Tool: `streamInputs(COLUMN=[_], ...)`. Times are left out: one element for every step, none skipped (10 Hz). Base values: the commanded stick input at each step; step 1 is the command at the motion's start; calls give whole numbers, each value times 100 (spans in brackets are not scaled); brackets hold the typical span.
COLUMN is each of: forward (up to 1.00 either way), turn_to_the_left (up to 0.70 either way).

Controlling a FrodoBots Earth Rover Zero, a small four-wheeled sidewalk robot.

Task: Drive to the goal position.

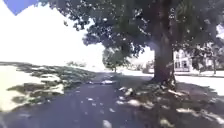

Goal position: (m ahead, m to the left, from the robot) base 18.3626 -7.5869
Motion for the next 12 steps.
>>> streamInputs(forward=[51, 0, 0, 0, 0, 0, 0, 59, 83, 85, 85, 85], turn_to_the_left=[0, 0, 0, 0, 0, 29, 84, 39, 34, 34, 7, 0])
